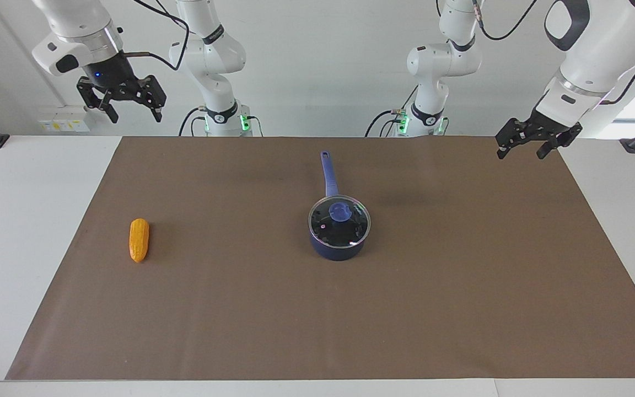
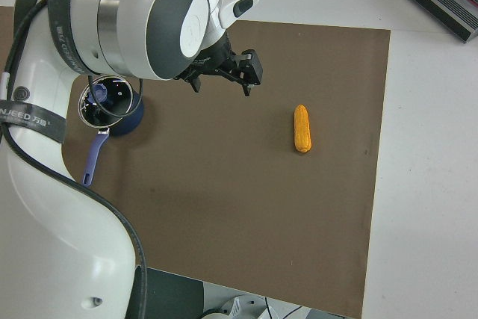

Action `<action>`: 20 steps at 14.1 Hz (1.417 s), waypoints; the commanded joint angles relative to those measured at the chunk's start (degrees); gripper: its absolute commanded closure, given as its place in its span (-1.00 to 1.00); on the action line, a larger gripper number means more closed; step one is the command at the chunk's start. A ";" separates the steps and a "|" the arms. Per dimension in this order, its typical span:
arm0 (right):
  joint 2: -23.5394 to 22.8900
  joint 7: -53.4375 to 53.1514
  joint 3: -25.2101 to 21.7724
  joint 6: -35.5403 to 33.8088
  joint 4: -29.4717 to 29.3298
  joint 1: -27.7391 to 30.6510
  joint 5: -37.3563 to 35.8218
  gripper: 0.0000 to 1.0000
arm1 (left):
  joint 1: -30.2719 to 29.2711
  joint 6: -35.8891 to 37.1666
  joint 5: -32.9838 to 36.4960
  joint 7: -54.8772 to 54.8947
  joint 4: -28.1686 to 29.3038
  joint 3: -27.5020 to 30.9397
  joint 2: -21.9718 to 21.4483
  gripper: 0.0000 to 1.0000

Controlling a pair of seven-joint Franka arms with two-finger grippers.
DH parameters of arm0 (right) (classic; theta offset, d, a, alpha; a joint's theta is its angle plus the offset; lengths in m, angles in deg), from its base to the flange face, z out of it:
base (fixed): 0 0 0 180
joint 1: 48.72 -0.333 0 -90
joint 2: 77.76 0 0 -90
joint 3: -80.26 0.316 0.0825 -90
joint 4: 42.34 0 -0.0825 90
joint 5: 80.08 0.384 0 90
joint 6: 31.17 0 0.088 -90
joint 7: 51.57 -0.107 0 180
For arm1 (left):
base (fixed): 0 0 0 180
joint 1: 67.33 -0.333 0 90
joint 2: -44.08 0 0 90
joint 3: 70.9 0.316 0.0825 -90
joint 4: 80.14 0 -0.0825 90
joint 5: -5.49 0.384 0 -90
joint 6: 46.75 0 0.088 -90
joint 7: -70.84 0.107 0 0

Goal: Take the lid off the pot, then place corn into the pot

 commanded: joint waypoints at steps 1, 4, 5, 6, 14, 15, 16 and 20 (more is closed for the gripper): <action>0.52 -1.08 0.21 0.46 0.73 0.62 0.86 -1.00 | 0.33 -0.80 0.62 0.85 0.87 0.32 -0.45 -1.00; 0.52 -1.08 0.12 0.46 0.73 0.62 0.86 -1.00 | 0.33 -1.06 0.63 0.24 0.61 0.33 -0.36 -1.00; 0.52 -1.08 0.12 0.46 0.73 0.62 0.86 -1.00 | -0.02 -1.15 0.63 0.32 0.61 0.33 -0.36 -1.00; 0.52 -1.08 0.12 0.46 0.73 0.62 0.86 -1.00 | -0.37 -0.89 0.54 0.15 0.61 0.33 -0.36 -1.00; 0.52 -1.08 0.12 0.46 0.73 0.62 0.86 -1.00 | 0.50 0.08 0.54 0.15 1.05 0.15 -0.63 -1.00; 0.52 -1.08 0.12 0.46 0.73 0.62 0.86 -1.00 | 0.59 0.60 0.54 0.06 1.05 -0.02 -0.71 -1.00; 0.52 -1.08 0.12 0.46 0.81 0.62 0.86 -1.00 | 0.76 0.69 0.54 0.15 1.05 -0.11 -0.71 -1.00; 1.13 -1.08 0.12 0.54 1.60 0.62 0.86 -1.00 | 0.68 0.69 0.54 0.41 1.05 -0.11 -0.80 -1.00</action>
